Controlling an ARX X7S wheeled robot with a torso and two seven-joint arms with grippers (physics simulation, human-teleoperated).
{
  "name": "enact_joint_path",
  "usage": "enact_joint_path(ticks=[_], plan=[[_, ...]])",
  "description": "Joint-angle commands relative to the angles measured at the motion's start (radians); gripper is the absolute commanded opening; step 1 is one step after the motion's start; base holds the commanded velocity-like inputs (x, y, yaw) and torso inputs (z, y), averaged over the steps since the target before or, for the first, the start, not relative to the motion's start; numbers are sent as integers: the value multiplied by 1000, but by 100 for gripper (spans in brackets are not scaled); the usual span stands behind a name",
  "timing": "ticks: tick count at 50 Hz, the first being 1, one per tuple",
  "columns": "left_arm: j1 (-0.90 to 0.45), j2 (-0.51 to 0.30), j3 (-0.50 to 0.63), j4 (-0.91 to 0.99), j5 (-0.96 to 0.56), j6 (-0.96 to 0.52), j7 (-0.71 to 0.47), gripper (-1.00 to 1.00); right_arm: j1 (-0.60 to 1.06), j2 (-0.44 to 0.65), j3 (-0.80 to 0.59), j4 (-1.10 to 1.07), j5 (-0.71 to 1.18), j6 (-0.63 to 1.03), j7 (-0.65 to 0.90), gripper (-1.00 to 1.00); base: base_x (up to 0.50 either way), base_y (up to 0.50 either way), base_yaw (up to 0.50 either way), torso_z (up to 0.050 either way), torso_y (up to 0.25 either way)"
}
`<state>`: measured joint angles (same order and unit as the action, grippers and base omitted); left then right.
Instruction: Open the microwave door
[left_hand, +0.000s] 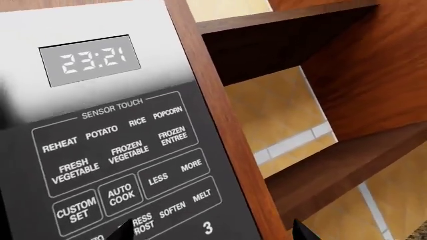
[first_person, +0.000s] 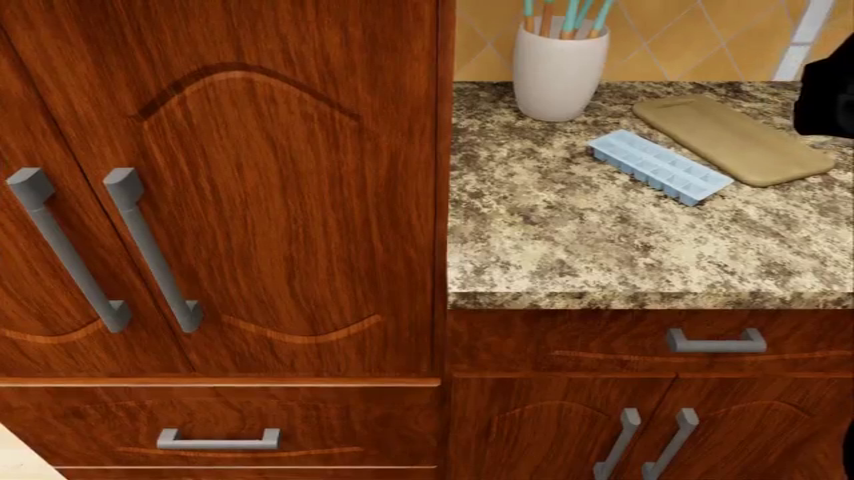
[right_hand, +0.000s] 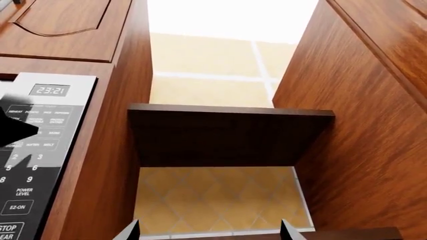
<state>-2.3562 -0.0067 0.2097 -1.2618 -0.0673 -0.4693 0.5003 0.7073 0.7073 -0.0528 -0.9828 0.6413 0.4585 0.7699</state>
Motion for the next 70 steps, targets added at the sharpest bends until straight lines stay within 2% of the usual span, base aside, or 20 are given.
enact_joint_path(ticks=[1,4,7,10,16,25,41,47,53,58,62,65,70], plan=[[21,-68,-8,43,154,-41,10,100,1,3,-9,1,-2,-5,5,100,0,0,0,0,0],[125,-93,-13,374,150,-251,43,100,0,3,-10,1,-2,-8,6,100,0,0,0,0,0],[169,-108,-18,570,146,-383,65,100,-3,4,-9,3,-1,-13,6,100,0,0,0,0,0],[193,-119,-16,714,142,-485,87,100,-4,3,-10,5,-1,-17,6,100,0,0,0,0,0],[218,-140,-10,883,139,-608,110,100,6,3,-15,4,7,-15,9,100,0,0,0,0,0],[218,-160,1,1046,131,-727,140,100,22,5,-20,5,17,-11,13,100,0,0,0,0,0],[187,-168,10,1160,115,-814,164,100,17,13,-23,5,17,-20,20,100,0,0,0,0,0],[173,-142,0,1213,100,-863,170,100,11,19,-17,5,18,-27,22,100,0,0,0,0,0],[161,-78,-30,1316,74,-966,170,100,5,25,-8,3,24,-33,26,100,0,0,0,0,0],[170,-4,-74,1310,69,-975,117,100,7,28,-3,2,32,-35,30,100,0,0,0,0,0],[193,5,-91,1227,-140,-887,-117,100,7,36,6,2,42,-37,32,100,0,0,0,0,0],[201,4,-83,1122,-237,-774,-267,100,-4,38,10,5,37,-46,30,100,0,0,0,0,0],[206,0,-61,992,-281,-641,-370,100,-29,39,14,11,25,-64,25,100,0,0,0,0,0]])
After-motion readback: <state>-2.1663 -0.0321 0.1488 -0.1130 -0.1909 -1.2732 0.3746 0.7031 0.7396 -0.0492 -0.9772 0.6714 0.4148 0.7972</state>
